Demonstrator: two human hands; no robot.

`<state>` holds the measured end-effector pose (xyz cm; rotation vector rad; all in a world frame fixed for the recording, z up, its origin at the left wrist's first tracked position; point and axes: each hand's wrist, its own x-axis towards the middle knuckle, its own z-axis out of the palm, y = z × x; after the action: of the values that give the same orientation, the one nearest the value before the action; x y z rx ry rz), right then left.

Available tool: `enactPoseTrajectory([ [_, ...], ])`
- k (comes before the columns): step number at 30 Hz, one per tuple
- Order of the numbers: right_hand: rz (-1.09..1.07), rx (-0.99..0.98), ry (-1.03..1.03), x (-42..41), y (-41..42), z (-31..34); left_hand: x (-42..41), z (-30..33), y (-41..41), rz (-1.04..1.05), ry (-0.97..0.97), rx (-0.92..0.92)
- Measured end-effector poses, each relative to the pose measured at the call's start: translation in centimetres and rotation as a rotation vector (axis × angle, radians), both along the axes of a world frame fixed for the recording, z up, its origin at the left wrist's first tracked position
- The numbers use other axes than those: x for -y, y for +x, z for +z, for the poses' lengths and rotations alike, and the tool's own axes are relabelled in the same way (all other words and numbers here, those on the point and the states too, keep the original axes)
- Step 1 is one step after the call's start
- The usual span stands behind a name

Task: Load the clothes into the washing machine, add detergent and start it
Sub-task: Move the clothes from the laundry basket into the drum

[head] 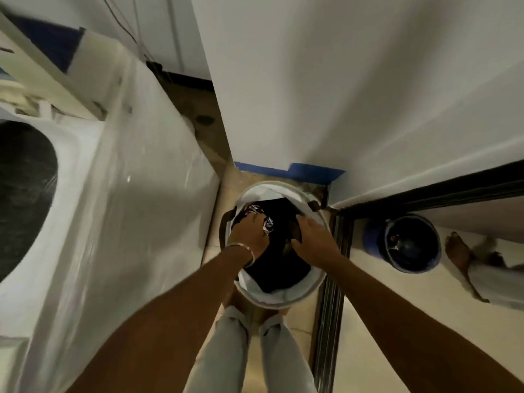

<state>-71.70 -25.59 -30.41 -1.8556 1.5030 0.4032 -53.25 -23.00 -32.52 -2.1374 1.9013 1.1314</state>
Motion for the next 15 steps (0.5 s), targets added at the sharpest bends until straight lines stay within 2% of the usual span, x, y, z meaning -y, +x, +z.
enactPoseTrajectory([
  [9,0.019,0.024,0.081,1.0,0.0,-16.8,0.9,-16.4,0.8,0.099,0.012,-0.131],
  [12,0.047,-0.04,0.065,1.1,-0.7,-21.5,1.5,-20.9,0.8,0.075,-0.027,-0.099],
  [15,-0.045,-0.094,0.145,1.2,-1.7,-25.0,1.9,-24.5,0.7,0.091,-0.016,-0.082],
])
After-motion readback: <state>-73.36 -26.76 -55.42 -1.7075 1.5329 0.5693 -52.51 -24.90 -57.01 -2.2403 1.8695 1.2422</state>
